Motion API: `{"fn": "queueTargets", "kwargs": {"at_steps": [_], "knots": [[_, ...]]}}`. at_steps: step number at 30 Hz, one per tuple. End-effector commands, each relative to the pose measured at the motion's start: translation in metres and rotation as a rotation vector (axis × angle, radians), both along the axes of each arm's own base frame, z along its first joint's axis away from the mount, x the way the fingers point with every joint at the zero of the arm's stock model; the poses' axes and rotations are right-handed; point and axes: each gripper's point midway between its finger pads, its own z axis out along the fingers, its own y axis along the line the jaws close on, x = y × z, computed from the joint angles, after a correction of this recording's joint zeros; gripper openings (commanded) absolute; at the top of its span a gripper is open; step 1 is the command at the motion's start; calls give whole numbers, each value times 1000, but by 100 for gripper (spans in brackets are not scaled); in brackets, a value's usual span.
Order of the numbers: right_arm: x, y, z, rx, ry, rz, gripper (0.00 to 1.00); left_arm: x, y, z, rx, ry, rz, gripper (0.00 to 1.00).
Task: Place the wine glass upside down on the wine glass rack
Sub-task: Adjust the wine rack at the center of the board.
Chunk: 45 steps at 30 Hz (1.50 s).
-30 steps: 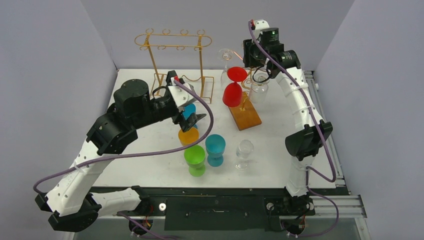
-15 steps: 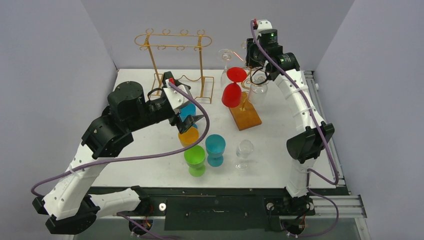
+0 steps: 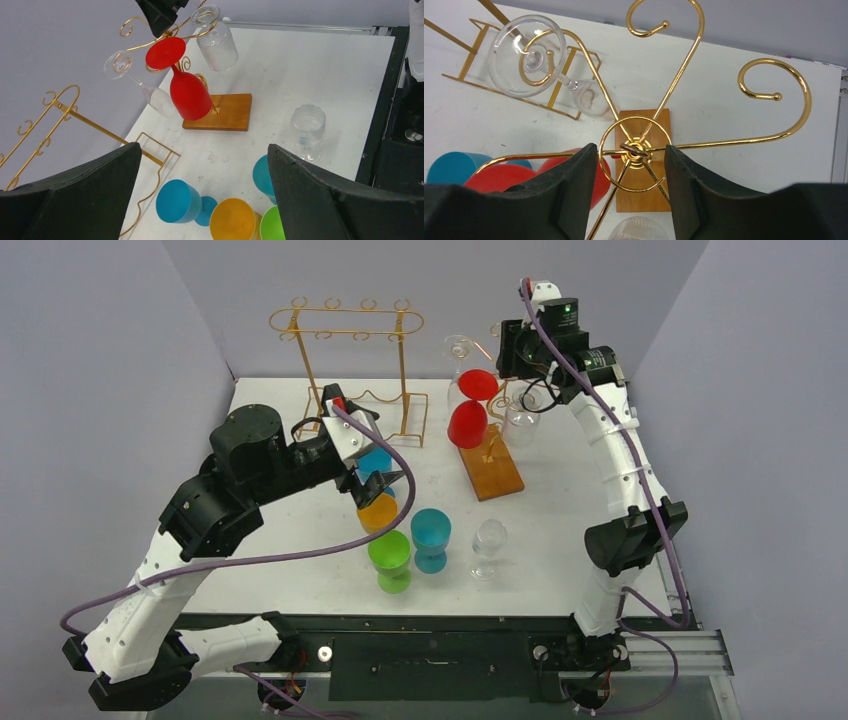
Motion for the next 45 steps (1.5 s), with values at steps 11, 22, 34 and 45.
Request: {"fn": "queueTargets", "kwargs": {"at_steps": [11,22,34,45], "knots": [[-25,0,38,1,-58,163,57,12,-17,1,-54,70,8,95],[-9,-8,29,-114,-58,156,60,10,-17,7,-54,55,-4,95],[-17,-58,30,-109,-67,23,54,18,-23,-3,-38,61,-1,95],[-14,-86,49,8,-163,-102,55,65,-48,-17,-65,123,65,94]]}}
